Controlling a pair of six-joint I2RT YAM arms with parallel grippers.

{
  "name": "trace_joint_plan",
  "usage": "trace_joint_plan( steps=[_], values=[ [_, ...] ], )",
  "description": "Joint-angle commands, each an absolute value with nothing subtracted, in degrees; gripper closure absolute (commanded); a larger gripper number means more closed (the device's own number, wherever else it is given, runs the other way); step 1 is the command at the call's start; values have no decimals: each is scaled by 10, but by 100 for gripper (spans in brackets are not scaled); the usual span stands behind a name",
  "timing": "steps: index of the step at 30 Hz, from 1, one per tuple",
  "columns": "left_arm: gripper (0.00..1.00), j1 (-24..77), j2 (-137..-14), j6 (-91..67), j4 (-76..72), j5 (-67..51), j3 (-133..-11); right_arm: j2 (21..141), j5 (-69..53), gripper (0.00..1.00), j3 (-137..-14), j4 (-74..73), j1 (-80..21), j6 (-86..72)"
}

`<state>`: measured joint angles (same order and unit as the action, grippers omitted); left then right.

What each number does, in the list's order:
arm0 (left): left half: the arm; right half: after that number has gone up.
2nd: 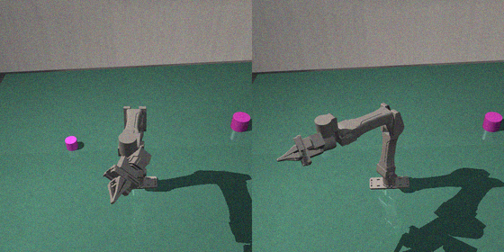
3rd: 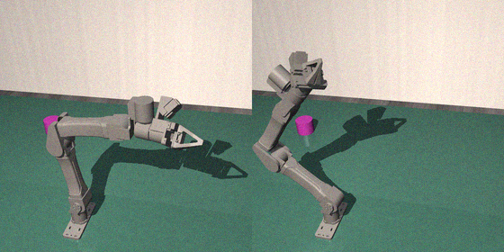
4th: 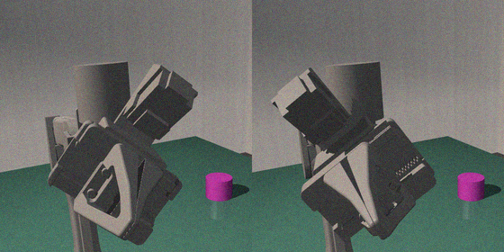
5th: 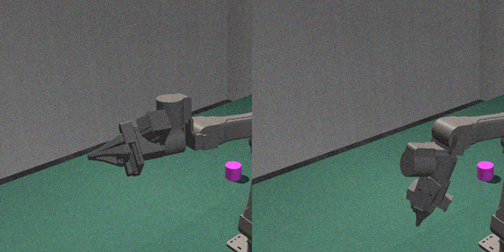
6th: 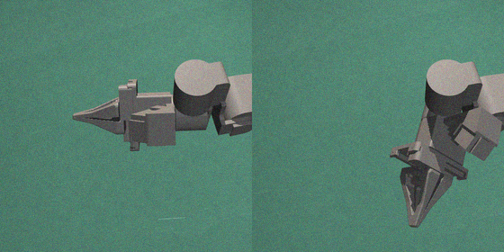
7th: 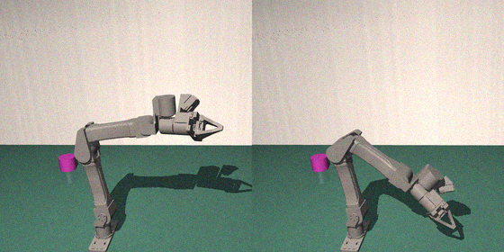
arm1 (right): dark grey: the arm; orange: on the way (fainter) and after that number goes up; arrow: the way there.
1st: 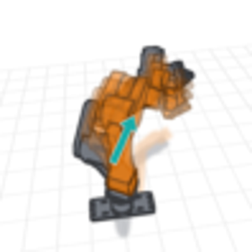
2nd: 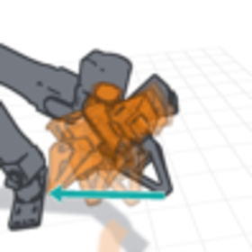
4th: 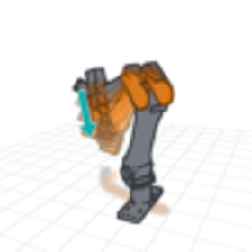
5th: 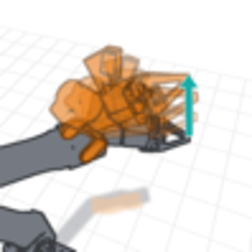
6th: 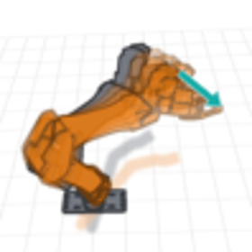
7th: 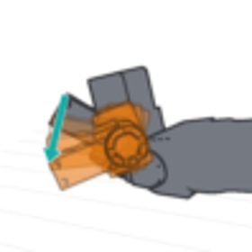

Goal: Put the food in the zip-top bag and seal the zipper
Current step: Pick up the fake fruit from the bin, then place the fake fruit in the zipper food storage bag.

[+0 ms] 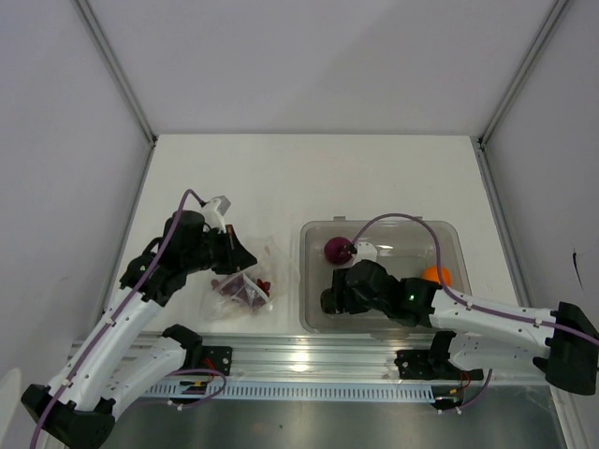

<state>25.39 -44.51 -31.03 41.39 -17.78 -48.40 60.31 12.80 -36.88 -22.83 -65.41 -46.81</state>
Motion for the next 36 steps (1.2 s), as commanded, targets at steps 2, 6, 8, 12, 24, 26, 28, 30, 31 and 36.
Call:
trace_joint_plan(
  steps=[2, 6, 8, 12, 24, 26, 28, 30, 31, 36],
  values=[
    [99, 258, -445, -305, 401, -183, -485, 587, 151, 74, -429, -266, -631, -429],
    [99, 258, -444, -306, 403, -184, -486, 606, 139, 73, -482, -258, -623, -399],
    [99, 258, -442, -305, 403, -183, -486, 618, 125, 74, -514, -251, -620, -385],
    [99, 258, -441, -305, 405, -183, -485, 667, 102, 74, -565, -229, -618, -369],
    [99, 258, -433, -308, 410, -187, -485, 791, 26, 73, -649, -152, -616, -366],
    [99, 258, -432, -308, 410, -187, -484, 815, 10, 72, -657, -145, -616, -369],
    [99, 258, -430, -308, 412, -187, -482, 830, -16, 69, -666, -133, -616, -374],
    [99, 258, -428, -309, 411, -187, -483, 850, -29, 68, -671, -120, -616, -378],
    [99, 258, -427, -310, 410, -188, -482, 858, -33, 66, -674, -116, -616, -380],
    [99, 258, -425, -312, 411, -191, -480, 903, -56, 45, -704, -102, -616, -387]
  ],
)
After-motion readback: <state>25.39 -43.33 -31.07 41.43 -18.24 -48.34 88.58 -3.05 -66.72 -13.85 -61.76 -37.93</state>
